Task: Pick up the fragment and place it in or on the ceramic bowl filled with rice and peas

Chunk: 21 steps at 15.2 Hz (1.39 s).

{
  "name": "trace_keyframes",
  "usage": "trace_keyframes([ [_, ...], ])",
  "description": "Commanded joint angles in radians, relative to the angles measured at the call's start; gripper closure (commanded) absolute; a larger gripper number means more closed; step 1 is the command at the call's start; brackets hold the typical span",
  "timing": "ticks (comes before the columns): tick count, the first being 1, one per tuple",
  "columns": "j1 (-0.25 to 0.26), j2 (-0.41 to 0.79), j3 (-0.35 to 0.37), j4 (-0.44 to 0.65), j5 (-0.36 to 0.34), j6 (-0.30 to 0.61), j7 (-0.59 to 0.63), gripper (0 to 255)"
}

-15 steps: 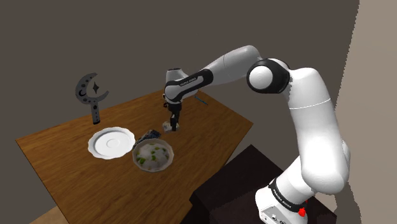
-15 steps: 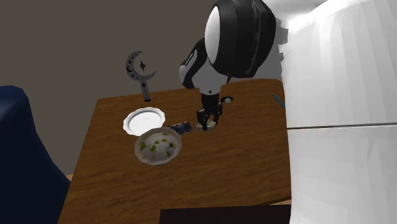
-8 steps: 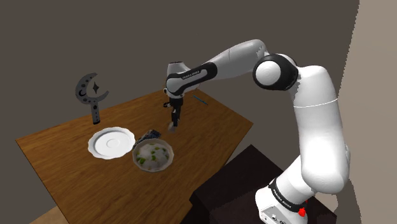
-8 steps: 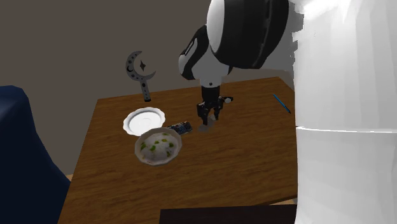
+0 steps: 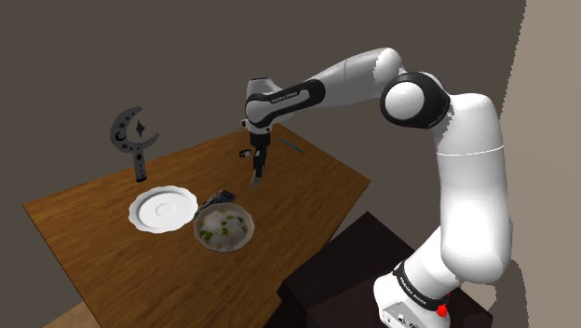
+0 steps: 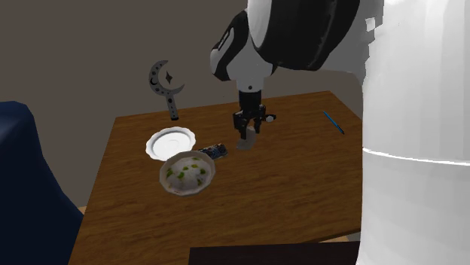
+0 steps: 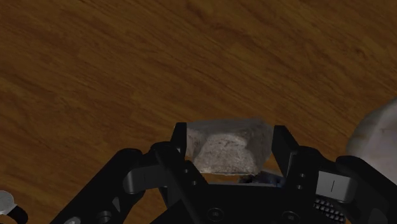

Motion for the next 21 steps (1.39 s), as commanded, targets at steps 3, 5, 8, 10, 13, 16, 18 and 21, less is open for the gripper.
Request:
trace_keyframes([
  [3,-0.001,-0.034,0.002,-0.001,0.003,-0.034,-0.001,255],
  [5,-0.002,-0.05,0.004,0.002,0.005,-0.052,-0.002,255],
  [8,-0.003,-0.073,0.005,0.008,0.007,-0.08,-0.003,255],
  [10,-0.003,-0.08,0.006,0.01,0.008,-0.09,-0.003,255],
  [13,0.028,-0.136,0.025,-0.085,0.018,-0.051,0.046,255],
  [16,0.061,-0.183,0.046,-0.166,0.03,-0.017,0.096,255],
  [18,0.084,-0.21,0.06,-0.212,0.038,0.004,0.131,255],
  [21,0.119,-0.245,0.084,-0.272,0.051,0.031,0.184,255],
])
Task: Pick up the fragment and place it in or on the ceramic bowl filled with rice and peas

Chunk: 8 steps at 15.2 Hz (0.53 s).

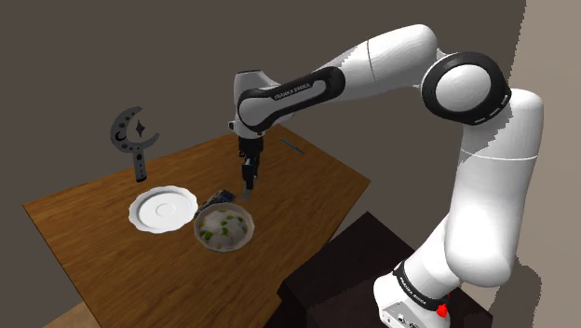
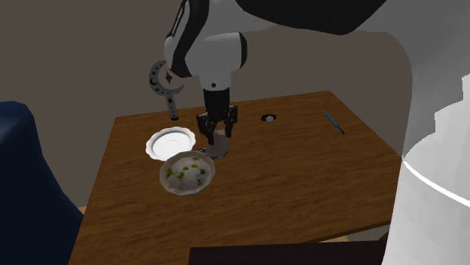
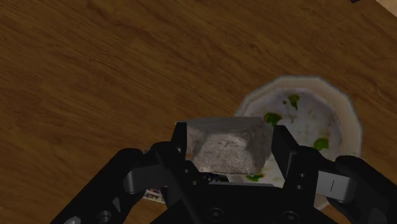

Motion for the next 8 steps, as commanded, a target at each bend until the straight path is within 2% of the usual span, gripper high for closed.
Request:
trace_keyframes([
  [1,0.024,-0.023,0.016,-0.039,0.009,0.018,0.037,255],
  [7,0.106,-0.069,0.071,-0.121,0.039,0.063,0.158,255],
  [8,0.107,-0.06,0.07,-0.123,0.037,0.074,0.158,255],
])
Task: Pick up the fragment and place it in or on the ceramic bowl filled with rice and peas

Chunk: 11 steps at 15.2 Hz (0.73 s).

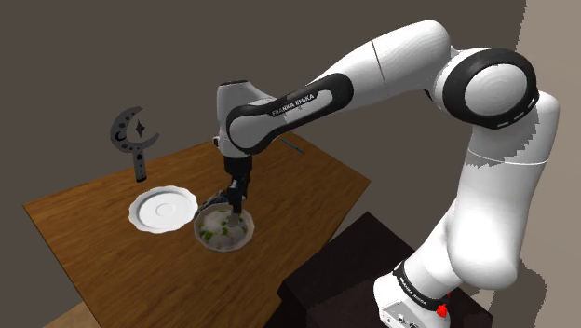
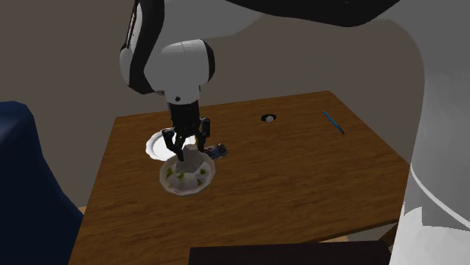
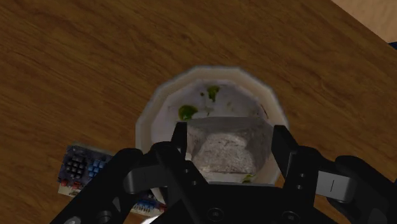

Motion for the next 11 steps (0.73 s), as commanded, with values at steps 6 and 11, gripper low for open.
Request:
trace_keyframes([
  [6,0.015,0.055,-0.002,-0.018,-0.01,0.073,0.016,255],
  [11,0.02,0.105,-0.009,-0.019,-0.021,0.123,0.019,255],
])
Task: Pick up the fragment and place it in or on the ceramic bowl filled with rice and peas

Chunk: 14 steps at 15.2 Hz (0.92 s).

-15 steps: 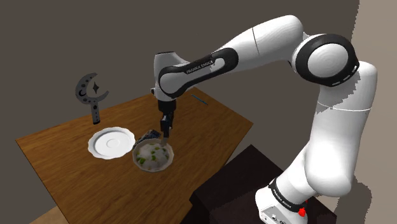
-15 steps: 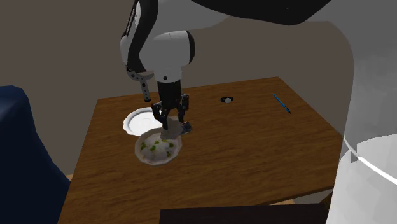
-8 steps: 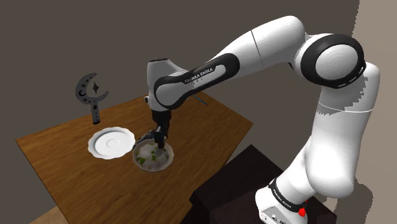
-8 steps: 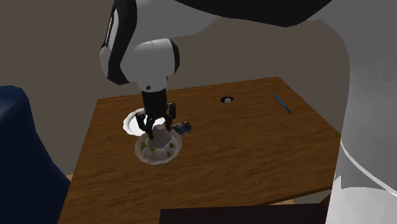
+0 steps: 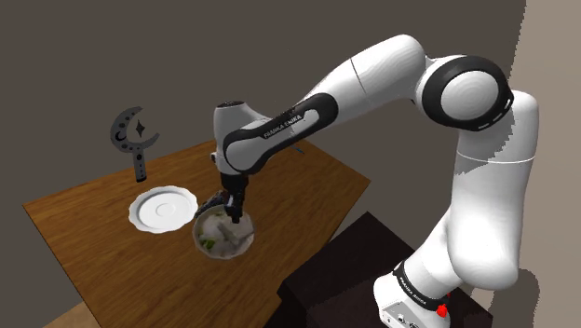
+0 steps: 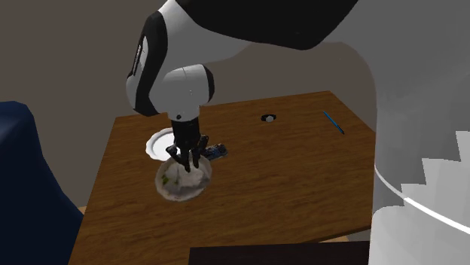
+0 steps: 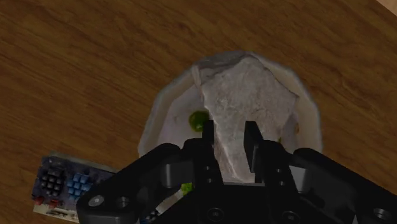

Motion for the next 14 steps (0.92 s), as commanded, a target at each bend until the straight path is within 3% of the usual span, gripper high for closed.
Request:
trace_keyframes([
  [1,0.004,0.029,-0.002,-0.002,-0.004,0.027,0.001,255],
  [6,0.002,0.024,-0.004,0.004,-0.005,0.025,0.0,255],
  [7,0.002,0.024,-0.004,0.004,-0.005,0.025,0.0,0],
  [11,-0.037,-0.189,0.056,-0.277,0.084,0.211,-0.061,0],
  [14,-0.034,-0.18,0.057,-0.297,0.086,0.245,-0.062,0],
])
